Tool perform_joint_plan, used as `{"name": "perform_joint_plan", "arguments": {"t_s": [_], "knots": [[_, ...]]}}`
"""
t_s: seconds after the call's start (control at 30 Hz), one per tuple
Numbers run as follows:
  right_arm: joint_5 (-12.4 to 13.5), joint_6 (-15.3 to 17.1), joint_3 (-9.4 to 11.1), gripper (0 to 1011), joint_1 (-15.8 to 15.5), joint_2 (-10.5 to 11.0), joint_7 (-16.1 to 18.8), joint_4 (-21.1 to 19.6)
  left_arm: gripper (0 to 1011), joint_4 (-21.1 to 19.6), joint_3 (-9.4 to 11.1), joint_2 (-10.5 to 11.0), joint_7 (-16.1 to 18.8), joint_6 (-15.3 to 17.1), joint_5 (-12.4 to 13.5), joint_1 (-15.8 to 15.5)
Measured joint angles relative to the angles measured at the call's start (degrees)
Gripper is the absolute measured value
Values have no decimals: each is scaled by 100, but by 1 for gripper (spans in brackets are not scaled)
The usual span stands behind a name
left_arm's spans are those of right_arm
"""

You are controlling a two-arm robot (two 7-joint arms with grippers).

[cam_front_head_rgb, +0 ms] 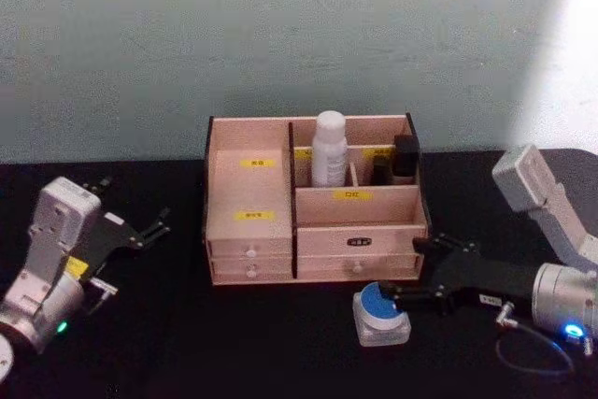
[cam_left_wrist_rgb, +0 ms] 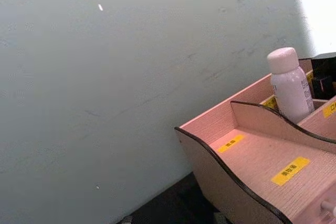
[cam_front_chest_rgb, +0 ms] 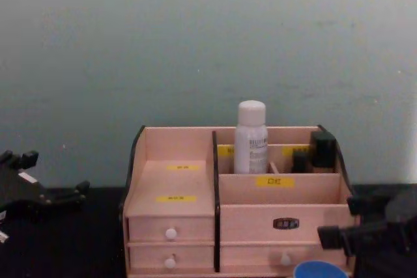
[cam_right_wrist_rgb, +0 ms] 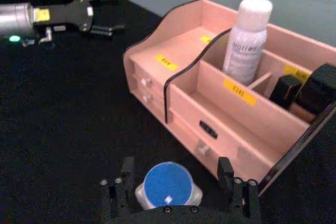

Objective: Pick up the facial cleanser and watermelon frost from the table and place them into the tiered storage box.

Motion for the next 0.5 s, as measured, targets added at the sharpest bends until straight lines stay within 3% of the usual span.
{"name": "perform_joint_plan", "arguments": {"t_s": [0.5], "knots": [[94,143,-345,1002,-11,122,-133,58,1002,0,0,0,0,0,0,0]]}}
